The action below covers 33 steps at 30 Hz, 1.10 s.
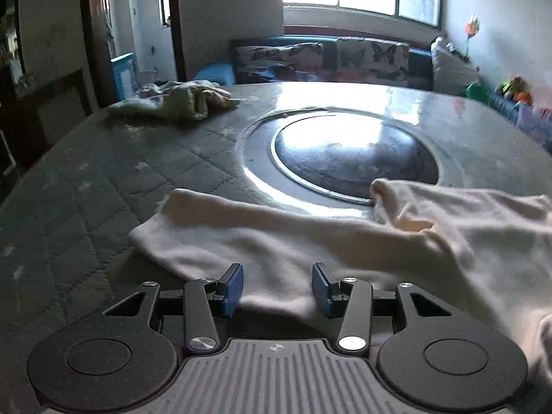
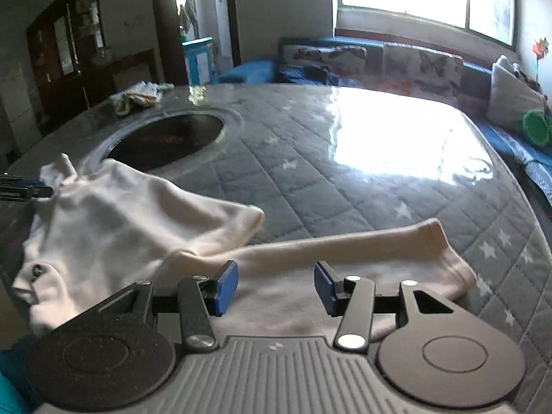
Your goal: Fold clothes
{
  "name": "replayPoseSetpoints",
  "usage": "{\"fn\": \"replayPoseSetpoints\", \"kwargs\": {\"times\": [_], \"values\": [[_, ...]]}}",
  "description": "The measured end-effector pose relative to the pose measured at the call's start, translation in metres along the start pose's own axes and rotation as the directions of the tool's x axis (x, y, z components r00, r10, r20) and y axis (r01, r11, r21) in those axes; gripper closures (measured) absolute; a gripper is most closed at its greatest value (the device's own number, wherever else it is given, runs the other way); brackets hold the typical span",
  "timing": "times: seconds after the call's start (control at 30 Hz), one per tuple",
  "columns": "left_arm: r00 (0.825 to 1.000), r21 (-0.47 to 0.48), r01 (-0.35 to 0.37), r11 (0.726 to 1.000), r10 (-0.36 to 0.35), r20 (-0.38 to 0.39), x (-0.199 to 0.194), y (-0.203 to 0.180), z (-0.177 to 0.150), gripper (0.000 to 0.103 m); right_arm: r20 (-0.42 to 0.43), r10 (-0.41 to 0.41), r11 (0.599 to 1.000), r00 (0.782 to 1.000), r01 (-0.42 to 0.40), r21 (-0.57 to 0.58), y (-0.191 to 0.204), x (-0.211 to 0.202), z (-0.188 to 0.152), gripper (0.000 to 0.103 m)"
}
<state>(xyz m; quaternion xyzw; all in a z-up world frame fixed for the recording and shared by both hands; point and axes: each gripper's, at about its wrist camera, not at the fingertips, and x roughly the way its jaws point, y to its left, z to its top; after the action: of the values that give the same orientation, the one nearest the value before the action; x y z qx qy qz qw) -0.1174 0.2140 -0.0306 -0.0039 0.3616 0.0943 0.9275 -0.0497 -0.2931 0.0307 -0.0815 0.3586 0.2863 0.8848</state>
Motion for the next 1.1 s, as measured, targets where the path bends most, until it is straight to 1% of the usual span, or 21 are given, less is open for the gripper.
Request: {"fn": "replayPoseSetpoints", "kwargs": {"times": [0.03, 0.13, 0.2, 0.3, 0.37, 0.43, 0.53, 0.63, 0.67, 0.7, 0.73, 0.77, 0.83, 0.9, 0.97, 1.07, 1.1], "values": [[1.0, 0.007, -0.019, 1.0, 0.019, -0.001, -0.002, 0.0, -0.001, 0.054, -0.009, -0.016, 1.0, 1.0, 0.016, -0.001, -0.002, 0.002, -0.002, 0.05], [0.998, -0.022, -0.065, 0.998, 0.065, -0.018, -0.007, 0.008, -0.005, 0.054, -0.014, -0.065, 0.998, 0.998, 0.065, -0.003, -0.007, 0.007, -0.009, 0.046], [0.996, -0.051, -0.085, 0.995, 0.083, -0.034, -0.011, 0.015, -0.008, 0.053, -0.016, -0.087, 0.996, 0.996, 0.088, 0.019, -0.013, 0.005, -0.01, 0.046], [0.994, -0.069, -0.099, 0.993, 0.096, -0.048, -0.015, 0.021, -0.007, 0.053, -0.022, -0.111, 0.993, 0.994, 0.112, 0.042, -0.02, 0.0, -0.01, 0.046], [0.994, -0.072, -0.103, 0.992, 0.101, -0.034, -0.015, 0.02, -0.002, 0.055, -0.017, -0.122, 0.991, 0.992, 0.123, 0.057, -0.025, -0.003, -0.009, 0.046], [0.996, -0.07, -0.094, 0.993, 0.095, 0.0, -0.015, 0.019, 0.008, 0.055, -0.007, -0.129, 0.989, 0.992, 0.129, 0.068, -0.029, -0.004, -0.006, 0.046], [0.995, -0.056, -0.089, 0.995, 0.09, 0.031, -0.005, 0.016, 0.024, 0.055, 0.017, -0.134, 0.988, 0.991, 0.133, 0.074, -0.031, -0.001, -0.001, 0.046], [0.994, -0.05, -0.107, 0.993, 0.109, 0.026, 0.016, 0.017, 0.033, 0.055, 0.021, -0.143, 0.987, 0.99, 0.141, 0.072, -0.032, 0.006, 0.003, 0.046], [0.994, -0.048, -0.111, 0.993, 0.112, 0.014, 0.023, 0.018, 0.034, 0.055, 0.016, -0.146, 0.987, 0.989, 0.144, 0.071, -0.032, 0.01, 0.003, 0.046], [0.992, -0.053, -0.125, 0.991, 0.125, 0.0, 0.029, 0.021, 0.033, 0.055, 0.01, -0.15, 0.986, 0.989, 0.149, 0.072, -0.033, 0.012, 0.002, 0.046], [0.99, -0.06, -0.141, 0.988, 0.141, -0.015, 0.034, 0.023, 0.032, 0.052, 0.01, -0.153, 0.986, 0.988, 0.152, 0.074, -0.034, 0.013, 0.002, 0.044], [0.988, -0.074, -0.154, 0.985, 0.153, -0.017, 0.036, 0.027, 0.03, 0.052, 0.01, -0.157, 0.985, 0.988, 0.155, 0.075, -0.035, 0.013, 0.001, 0.042], [0.982, -0.107, -0.188, 0.976, 0.187, -0.018, 0.034, 0.036, 0.026, 0.051, 0.009, -0.169, 0.983, 0.986, 0.167, 0.078, -0.038, 0.014, -0.001, 0.042], [0.978, -0.134, -0.209, 0.969, 0.207, -0.03, 0.028, 0.043, 0.02, 0.051, 0.006, -0.184, 0.98, 0.983, 0.183, 0.081, -0.042, 0.014, -0.002, 0.036], [0.975, -0.162, -0.224, 0.961, 0.22, -0.041, 0.021, 0.051, 0.014, 0.051, 0.009, -0.195, 0.977, 0.981, 0.193, 0.091, -0.046, 0.014, -0.003, 0.034], [0.968, -0.18, -0.25, 0.951, 0.242, -0.068, 0.002, 0.059, 0.001, 0.051, 0.011, -0.214, 0.972, 0.977, 0.212, 0.105, -0.053, 0.013, -0.004, 0.034], [0.969, -0.182, -0.248, 0.952, 0.239, -0.071, -0.004, 0.061, -0.003, 0.051, 0.009, -0.219, 0.97, 0.976, 0.217, 0.107, -0.053, 0.013, -0.004, 0.034]]}}
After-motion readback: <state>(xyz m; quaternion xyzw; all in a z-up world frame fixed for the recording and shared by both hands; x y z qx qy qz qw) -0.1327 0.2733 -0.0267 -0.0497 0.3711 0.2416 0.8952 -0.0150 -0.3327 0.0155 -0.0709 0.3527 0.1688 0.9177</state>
